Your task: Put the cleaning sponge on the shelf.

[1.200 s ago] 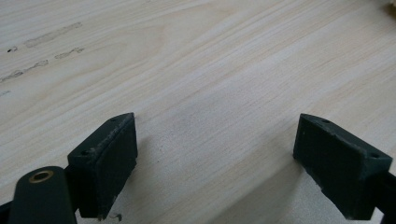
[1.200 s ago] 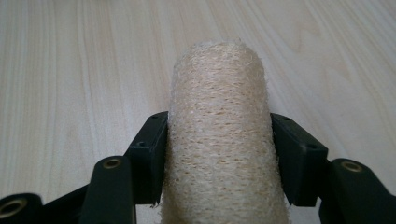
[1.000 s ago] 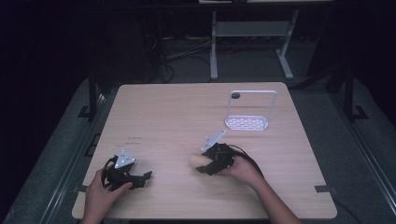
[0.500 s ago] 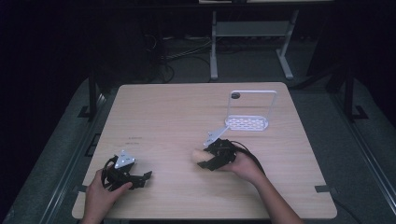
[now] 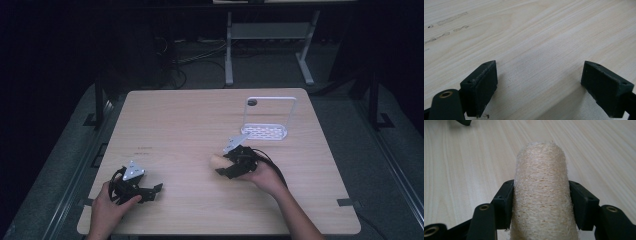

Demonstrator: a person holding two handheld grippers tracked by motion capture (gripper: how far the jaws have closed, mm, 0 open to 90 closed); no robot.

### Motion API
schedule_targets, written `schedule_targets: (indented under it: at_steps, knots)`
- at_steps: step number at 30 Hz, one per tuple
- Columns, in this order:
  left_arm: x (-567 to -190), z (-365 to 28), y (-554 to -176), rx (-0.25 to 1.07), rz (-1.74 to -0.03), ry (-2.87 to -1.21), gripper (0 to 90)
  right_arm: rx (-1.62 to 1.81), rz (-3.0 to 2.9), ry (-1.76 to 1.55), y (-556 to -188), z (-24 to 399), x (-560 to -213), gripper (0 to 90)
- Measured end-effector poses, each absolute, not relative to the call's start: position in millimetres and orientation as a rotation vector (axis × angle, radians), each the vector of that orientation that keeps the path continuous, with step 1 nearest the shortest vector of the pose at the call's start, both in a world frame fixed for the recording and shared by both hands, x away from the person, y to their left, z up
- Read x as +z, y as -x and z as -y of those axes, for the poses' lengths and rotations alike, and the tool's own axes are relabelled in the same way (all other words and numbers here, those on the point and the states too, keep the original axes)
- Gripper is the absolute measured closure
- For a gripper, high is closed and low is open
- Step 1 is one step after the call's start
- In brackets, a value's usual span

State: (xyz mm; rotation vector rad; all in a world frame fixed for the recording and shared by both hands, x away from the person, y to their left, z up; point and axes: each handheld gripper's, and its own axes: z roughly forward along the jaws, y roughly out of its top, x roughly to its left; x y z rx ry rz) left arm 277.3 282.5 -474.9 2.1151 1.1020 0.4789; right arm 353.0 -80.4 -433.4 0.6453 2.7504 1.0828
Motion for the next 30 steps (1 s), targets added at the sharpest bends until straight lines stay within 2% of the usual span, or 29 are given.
schedule_targets:
  at_steps: [30]
  knots:
    - [-475.0, -282.4, -277.3, 0.478, -1.103, -2.114, 13.1, 1.075, -2.618, -0.831, -362.4, 120.2, -426.9, 42.1]
